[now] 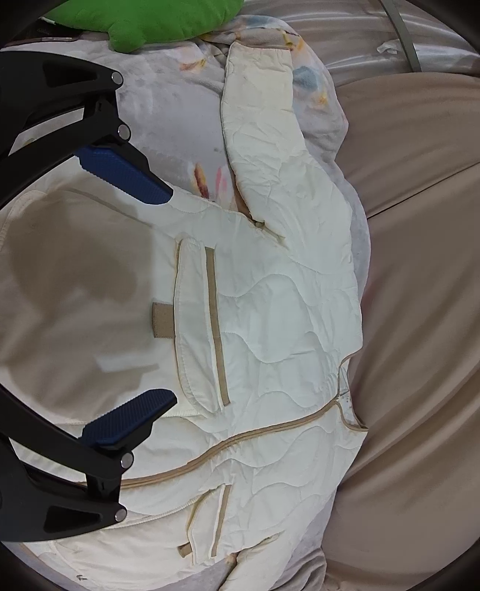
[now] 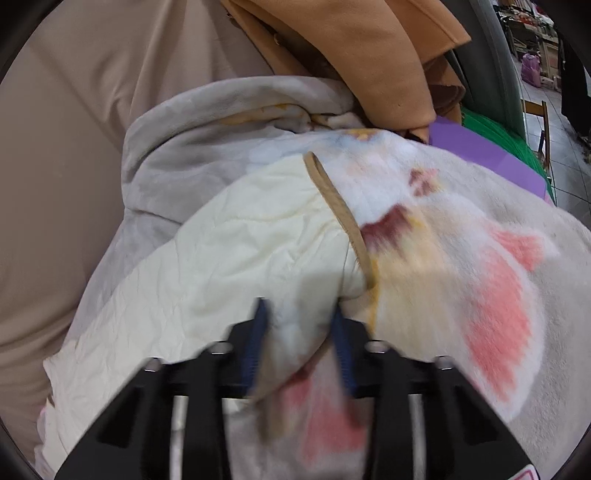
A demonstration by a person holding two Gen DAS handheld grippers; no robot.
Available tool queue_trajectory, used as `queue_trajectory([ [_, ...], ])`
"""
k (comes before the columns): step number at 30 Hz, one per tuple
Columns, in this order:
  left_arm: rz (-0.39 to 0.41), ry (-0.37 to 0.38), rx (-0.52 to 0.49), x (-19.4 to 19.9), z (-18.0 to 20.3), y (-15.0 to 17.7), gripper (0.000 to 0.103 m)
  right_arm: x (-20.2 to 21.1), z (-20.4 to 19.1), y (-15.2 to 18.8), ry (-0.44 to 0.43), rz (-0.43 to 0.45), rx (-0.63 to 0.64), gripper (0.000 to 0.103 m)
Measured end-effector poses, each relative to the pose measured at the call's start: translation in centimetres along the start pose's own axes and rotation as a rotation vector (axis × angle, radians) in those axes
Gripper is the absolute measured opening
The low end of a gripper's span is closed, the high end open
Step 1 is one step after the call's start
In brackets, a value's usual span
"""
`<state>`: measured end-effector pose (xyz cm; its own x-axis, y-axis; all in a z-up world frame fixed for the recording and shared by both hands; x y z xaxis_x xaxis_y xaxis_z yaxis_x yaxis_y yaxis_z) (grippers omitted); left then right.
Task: Fold large clothes
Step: 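Grasp the cuff of the jacket sleeve with the right gripper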
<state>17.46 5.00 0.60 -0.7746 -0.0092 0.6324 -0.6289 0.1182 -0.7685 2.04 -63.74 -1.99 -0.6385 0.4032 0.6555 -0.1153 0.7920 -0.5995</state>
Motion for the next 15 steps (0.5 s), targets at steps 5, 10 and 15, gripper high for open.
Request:
queue_trajectory([
  [5,-0.012,0.004,-0.003,-0.8,0.1,0.0,0.098,3.7,-8.4,-1.3,-0.127,0.094,0.143,0.009],
  [10,-0.01,0.017,0.02,-1.1,-0.1,-0.7,0.098,9.5,-23.6,1.5,-0.364,0.154,0.403,0.007],
  [15,0.01,0.022,0.038,-1.0,-1.1,-1.6,0.098,13.9,-39.0,10.1,-0.628,0.102,0.646,0.006],
])
Point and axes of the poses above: each gripper's, at about its wrist camera, not at the fingertips, and x roughly against the way its jaws point, z to its right, y to its underside, the point moved 5 cm from there along -x, roughly the way its jaws point, and after that the axes turned 1 degree about z, right-handed, at the moved point
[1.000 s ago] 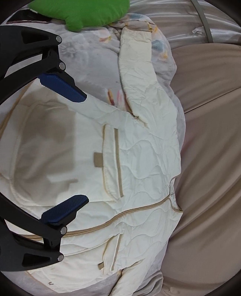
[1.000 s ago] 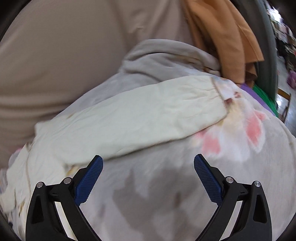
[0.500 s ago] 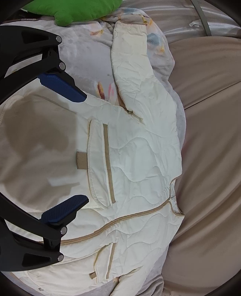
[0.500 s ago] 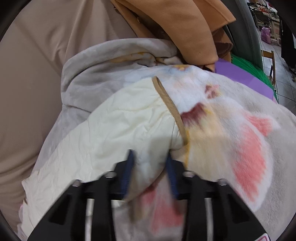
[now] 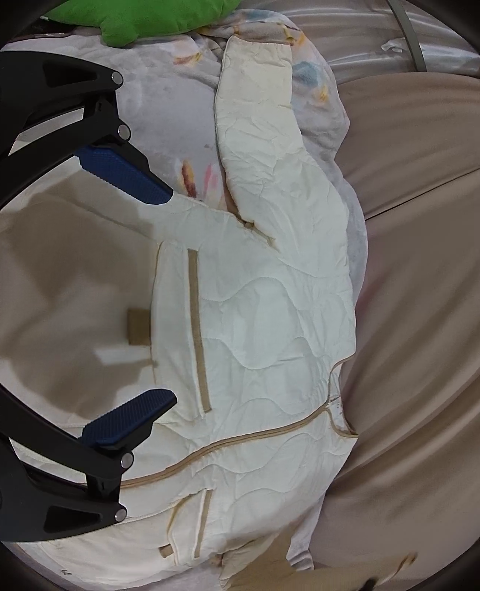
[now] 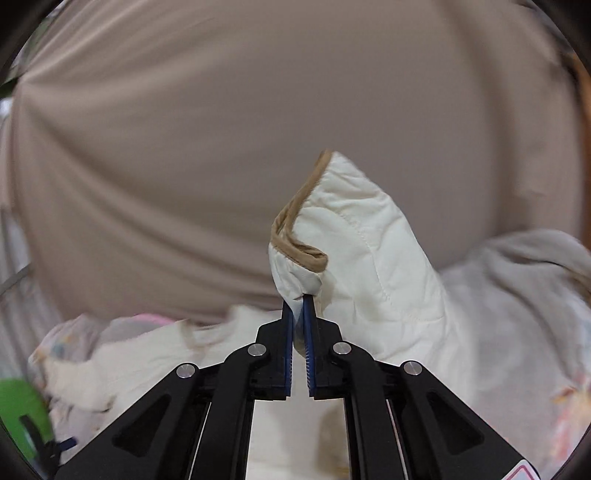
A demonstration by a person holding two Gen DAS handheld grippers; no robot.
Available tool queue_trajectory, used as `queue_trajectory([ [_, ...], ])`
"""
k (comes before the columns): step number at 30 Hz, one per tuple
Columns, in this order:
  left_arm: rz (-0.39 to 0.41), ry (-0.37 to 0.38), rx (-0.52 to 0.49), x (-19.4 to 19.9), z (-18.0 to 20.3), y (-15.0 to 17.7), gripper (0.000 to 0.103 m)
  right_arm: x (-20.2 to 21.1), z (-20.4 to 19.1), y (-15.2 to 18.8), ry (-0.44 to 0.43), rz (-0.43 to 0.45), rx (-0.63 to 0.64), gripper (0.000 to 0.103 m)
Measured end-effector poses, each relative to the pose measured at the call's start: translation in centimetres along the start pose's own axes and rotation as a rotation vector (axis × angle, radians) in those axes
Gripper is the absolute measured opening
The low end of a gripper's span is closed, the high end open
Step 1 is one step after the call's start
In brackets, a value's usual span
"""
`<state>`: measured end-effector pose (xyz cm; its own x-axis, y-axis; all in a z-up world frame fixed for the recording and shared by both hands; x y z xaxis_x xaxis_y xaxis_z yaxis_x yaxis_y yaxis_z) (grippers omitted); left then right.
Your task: Fold large clothes
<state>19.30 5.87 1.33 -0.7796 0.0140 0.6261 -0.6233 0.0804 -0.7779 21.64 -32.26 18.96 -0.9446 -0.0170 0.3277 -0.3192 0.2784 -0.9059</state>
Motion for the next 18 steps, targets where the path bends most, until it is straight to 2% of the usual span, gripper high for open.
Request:
queue_trajectory([
  [2,0.0,0.01,0.011,-0.1,-0.6,-0.5,0.098,-3.0,-5.9,0.9,-0.093,-0.043,0.056,0.006],
  [5,0.001,0.029,0.026,-0.3,-1.5,-1.1,0.098,-7.4,-12.6,4.1,-0.173,-0.136,0.137,0.006],
  [9,-0.021,0.072,0.052,-1.5,-2.8,-2.1,0.098,-13.4,-19.3,12.1,-0.252,-0.321,0.225,0.007],
  [10,-0.033,0.091,0.064,-2.1,-2.9,-2.4,0.098,-13.8,-20.3,13.9,-0.261,-0.35,0.243,0.008],
  [14,-0.094,0.193,0.118,-4.6,-2.7,-3.5,0.098,-15.6,-22.7,20.9,-0.273,-0.485,0.303,0.031],
  [16,-0.14,0.267,0.144,-6.0,-1.9,-4.0,0.098,-14.8,-22.7,22.1,-0.283,-0.502,0.311,0.033],
  [18,-0.172,0.341,0.179,-7.3,-0.9,-4.6,0.098,-12.7,-21.8,21.7,-0.315,-0.485,0.286,0.037],
])
Point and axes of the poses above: each gripper's, at about its wrist camera, not at the fingertips, and x roughly against the way its jaws point, z to its right, y to its underside, the point moved 5 cm from there along -x, roughly the way its jaws point, and after that the axes turned 1 degree about z, right-handed, at the moved point
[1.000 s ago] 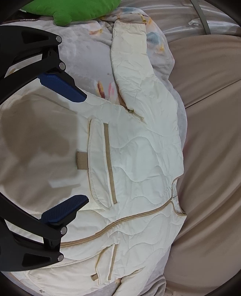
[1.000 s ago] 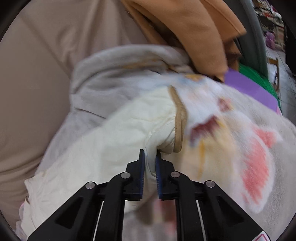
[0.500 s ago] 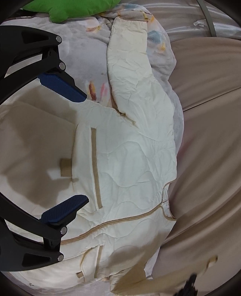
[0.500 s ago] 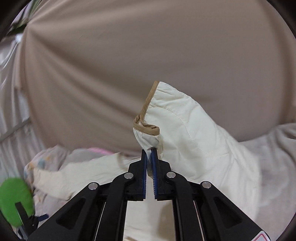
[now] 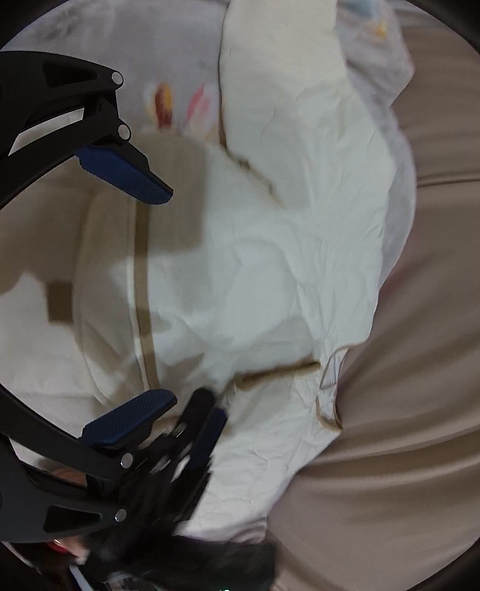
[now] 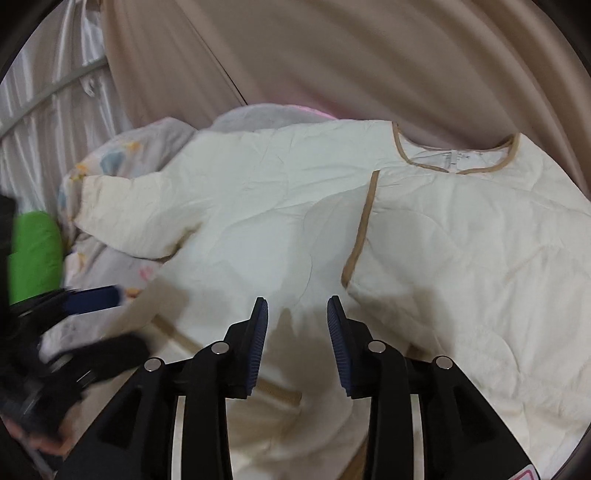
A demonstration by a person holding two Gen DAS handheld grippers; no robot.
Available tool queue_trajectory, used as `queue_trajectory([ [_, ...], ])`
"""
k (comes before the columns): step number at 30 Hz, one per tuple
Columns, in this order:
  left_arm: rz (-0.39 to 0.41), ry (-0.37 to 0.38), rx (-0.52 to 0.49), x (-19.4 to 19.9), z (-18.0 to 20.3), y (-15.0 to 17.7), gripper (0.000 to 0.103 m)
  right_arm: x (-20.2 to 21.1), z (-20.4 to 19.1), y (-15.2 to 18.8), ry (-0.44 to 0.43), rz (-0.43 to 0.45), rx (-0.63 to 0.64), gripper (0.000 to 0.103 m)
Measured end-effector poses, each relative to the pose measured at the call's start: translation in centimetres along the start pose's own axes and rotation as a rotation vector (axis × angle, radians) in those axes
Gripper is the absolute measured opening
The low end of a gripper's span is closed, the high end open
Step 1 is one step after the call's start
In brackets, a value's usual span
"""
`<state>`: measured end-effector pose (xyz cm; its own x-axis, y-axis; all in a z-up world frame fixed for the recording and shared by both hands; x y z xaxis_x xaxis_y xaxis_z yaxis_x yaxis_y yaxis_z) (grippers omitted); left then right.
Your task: Fold large clothes
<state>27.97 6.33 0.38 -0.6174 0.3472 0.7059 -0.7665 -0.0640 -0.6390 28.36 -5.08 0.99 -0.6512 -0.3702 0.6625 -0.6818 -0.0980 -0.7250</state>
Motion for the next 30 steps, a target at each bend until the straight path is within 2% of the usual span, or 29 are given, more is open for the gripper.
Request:
queue_trajectory([
  [3,-0.052,0.093,0.029,-2.5,1.7,-0.9,0.098,5.6,3.1,1.7,0.003,0.092,-0.049,0.05],
  [6,-0.096,0.15,0.015,-5.5,4.4,-1.9,0.098,10.6,8.2,4.1,0.06,0.148,-0.176,0.052],
  [10,-0.142,0.166,0.002,-9.3,7.1,-2.9,0.097,16.0,14.9,8.2,0.153,0.188,-0.34,0.053],
  [12,-0.157,0.19,0.03,-10.3,7.7,-3.3,0.086,17.5,16.6,9.9,0.169,0.189,-0.383,0.053],
  [14,-0.16,0.222,0.03,-10.7,8.3,-3.9,0.051,18.6,18.0,11.2,0.187,0.182,-0.403,0.053],
  [15,-0.158,0.217,0.02,-10.5,8.4,-4.2,0.043,18.8,18.4,11.7,0.195,0.179,-0.412,0.053],
  [16,-0.147,0.218,0.014,-10.0,8.3,-4.6,0.018,18.9,18.7,12.2,0.195,0.177,-0.423,0.053],
  [17,-0.131,0.225,0.013,-9.5,8.1,-5.1,0.01,18.8,18.8,12.4,0.191,0.176,-0.432,0.053],
  [20,-0.047,0.213,0.02,-6.7,6.4,-6.9,0.008,18.2,19.2,12.3,0.172,0.176,-0.467,0.053],
  [24,0.056,0.071,-0.005,-3.7,2.3,-8.4,0.008,17.1,19.3,11.3,0.141,0.181,-0.482,0.053],
  [27,0.036,0.021,0.018,-4.2,-0.5,-8.0,0.008,15.4,19.4,10.4,0.131,0.163,-0.484,0.053],
  [30,0.0,-0.016,0.01,-5.8,-1.6,-6.7,0.008,13.2,19.7,9.5,0.101,0.129,-0.509,0.053],
])
Point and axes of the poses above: each gripper's, at about its wrist camera, not at the fingertips, and x roughly against the way its jaws point, z to its right, y to its underside, the point moved 5 cm from there along -x, roughly the way its jaws point, and after that the axes turned 1 degree about z, right-handed, at the moved point
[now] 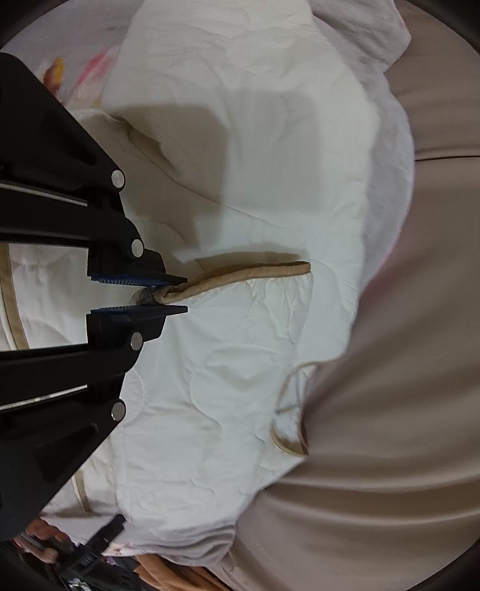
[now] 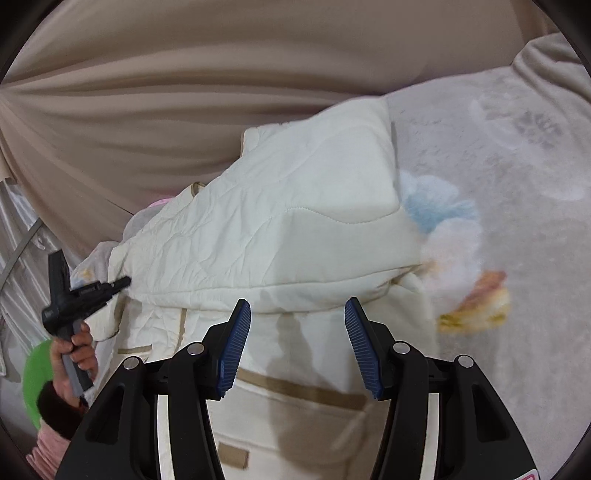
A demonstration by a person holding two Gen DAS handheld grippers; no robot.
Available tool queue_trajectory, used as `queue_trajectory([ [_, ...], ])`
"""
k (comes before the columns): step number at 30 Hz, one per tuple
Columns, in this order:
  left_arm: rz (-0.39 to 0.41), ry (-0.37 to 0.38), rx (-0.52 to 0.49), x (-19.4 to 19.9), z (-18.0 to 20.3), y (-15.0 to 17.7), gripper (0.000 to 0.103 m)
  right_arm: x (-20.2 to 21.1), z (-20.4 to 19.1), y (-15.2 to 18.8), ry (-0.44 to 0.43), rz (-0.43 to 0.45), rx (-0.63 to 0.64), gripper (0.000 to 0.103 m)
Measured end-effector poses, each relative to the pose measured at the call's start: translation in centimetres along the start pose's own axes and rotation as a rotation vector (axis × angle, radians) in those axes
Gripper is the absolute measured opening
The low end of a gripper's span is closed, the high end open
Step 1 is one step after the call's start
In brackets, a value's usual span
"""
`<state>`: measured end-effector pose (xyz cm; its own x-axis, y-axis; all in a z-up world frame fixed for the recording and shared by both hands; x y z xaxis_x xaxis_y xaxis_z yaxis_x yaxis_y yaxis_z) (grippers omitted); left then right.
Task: Fold large clothes
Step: 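Lay the sleeve on the jacket and open the right gripper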
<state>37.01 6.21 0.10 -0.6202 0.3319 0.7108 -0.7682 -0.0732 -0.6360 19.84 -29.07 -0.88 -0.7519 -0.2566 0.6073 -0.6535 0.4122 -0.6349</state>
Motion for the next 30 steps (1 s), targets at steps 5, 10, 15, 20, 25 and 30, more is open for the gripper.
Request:
queue_trajectory([
  [5,0.013,-0.044,-0.025,-1.4,0.5,1.0,0.008,-2.0,-0.2,-1.2,0.035,-0.008,-0.016,0.039],
  [10,0.047,-0.074,-0.044,-1.3,1.3,0.7,0.008,1.0,-2.0,-4.3,-0.01,0.145,0.02,0.002],
  [15,0.062,-0.13,-0.046,-1.4,0.2,0.2,0.008,0.9,-1.1,-5.3,0.077,0.155,0.067,0.001],
  [20,0.053,-0.139,-0.078,-1.9,0.1,0.9,0.009,0.2,2.6,-4.0,0.103,0.119,-0.03,0.01],
  [25,0.067,-0.14,-0.074,-1.8,-0.6,1.2,0.011,1.6,1.8,-4.9,0.163,0.166,0.031,0.044],
  [30,0.075,-0.143,-0.078,-1.8,-0.5,1.3,0.011,0.6,0.4,-3.7,0.136,0.105,0.077,0.028],
])
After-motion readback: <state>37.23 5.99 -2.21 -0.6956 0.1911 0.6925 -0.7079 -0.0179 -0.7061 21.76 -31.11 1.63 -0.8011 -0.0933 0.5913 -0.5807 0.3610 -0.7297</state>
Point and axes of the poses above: each gripper's, at about its wrist camera, not at the fingertips, and x roughly against the way its jaws point, z to its right, y to its underside, the point moved 5 cm from there along -x, roughly the way its jaws point, and after that the axes turned 1 degree about z, right-handed, at the moved point
